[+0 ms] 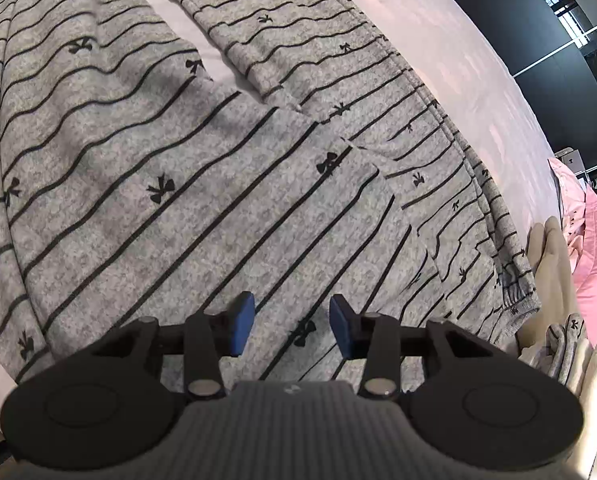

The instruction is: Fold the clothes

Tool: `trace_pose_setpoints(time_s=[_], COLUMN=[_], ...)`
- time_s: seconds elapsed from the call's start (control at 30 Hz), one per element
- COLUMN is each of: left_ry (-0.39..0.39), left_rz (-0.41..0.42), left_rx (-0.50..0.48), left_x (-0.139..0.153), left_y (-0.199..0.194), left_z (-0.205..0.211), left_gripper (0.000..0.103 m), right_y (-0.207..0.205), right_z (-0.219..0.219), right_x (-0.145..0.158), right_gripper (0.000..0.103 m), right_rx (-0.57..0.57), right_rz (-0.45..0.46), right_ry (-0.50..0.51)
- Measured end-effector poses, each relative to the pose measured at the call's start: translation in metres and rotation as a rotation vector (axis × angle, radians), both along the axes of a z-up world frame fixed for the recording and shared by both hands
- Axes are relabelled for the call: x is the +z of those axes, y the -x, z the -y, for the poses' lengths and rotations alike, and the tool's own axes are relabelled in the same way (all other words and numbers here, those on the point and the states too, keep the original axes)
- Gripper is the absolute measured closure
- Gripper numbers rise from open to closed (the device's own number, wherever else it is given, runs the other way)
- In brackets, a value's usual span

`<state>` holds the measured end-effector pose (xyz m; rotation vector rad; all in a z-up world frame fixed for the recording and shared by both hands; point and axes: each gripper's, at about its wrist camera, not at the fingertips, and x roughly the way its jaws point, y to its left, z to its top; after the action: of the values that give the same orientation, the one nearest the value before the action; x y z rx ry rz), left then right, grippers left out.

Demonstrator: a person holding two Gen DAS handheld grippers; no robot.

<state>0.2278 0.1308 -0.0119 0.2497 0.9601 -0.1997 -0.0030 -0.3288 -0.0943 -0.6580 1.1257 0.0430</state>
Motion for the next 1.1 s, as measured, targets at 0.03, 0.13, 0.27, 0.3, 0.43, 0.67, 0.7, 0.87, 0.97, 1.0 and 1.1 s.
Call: trace_pose_setpoints(time_s=[0.03,0.13,0.27,0.3,0.43,0.67,0.7,0.87,0.97,1.0,1.1], left_ry=[0.012,0.065,0.116,0.111,0.092,-0.006,-0.033,-0.114,-0.015,0.003,0.079], left_rz=[0.012,0.034,-0.015,-0.028,-0.091,-0.237,-0.249,-0.234,-0.186,-0.152,-0.065], left_rx=[0.005,-0.013,-0.074,-0.091,-0.145,-0.242,-0.253,-0.254,-0.216,-0.22,-0.248], left_x=[0.002,0.007,0.01,0.008,-0.002,-0.042,-0.049,-0.067,-0.049,-0.04,-0.012], left_y=[0.003,0.015,0.034,0.039,0.06,0.088,0.089,0.085,0.079,0.079,0.077], left_z=[-0.002,-0.011,-0.017,-0.018,-0.023,-0.021,-0.018,-0.006,-0.01,-0.009,0.005], left_gripper=[0.063,0.049,0.049,0.048,0.047,0.044,0.044,0.087,0.098,0.099,0.1], right_y=[0.0,0.001,0.002,0.003,0.004,0.002,0.002,0.004,0.007,0.009,0.012], right_z=[0.0,-0.001,-0.002,-0.003,-0.008,-0.02,-0.022,-0.028,-0.03,-0.031,-0.034], right_x=[-0.001,-0.001,-0.001,0.0,0.001,0.003,0.003,0.002,0.002,0.002,0.001], right_gripper=[0.058,0.058,0.057,0.056,0.055,0.053,0.053,0.053,0.053,0.053,0.053], right_rx=[0.003,0.014,0.028,0.033,0.057,0.1,0.105,0.116,0.11,0.109,0.113], right_rz=[-0.003,-0.005,0.0,0.002,0.008,0.009,0.008,0.005,0.005,0.004,-0.001], right_ry=[0.004,0.011,0.017,0.02,0.022,0.027,0.029,0.038,0.037,0.038,0.048])
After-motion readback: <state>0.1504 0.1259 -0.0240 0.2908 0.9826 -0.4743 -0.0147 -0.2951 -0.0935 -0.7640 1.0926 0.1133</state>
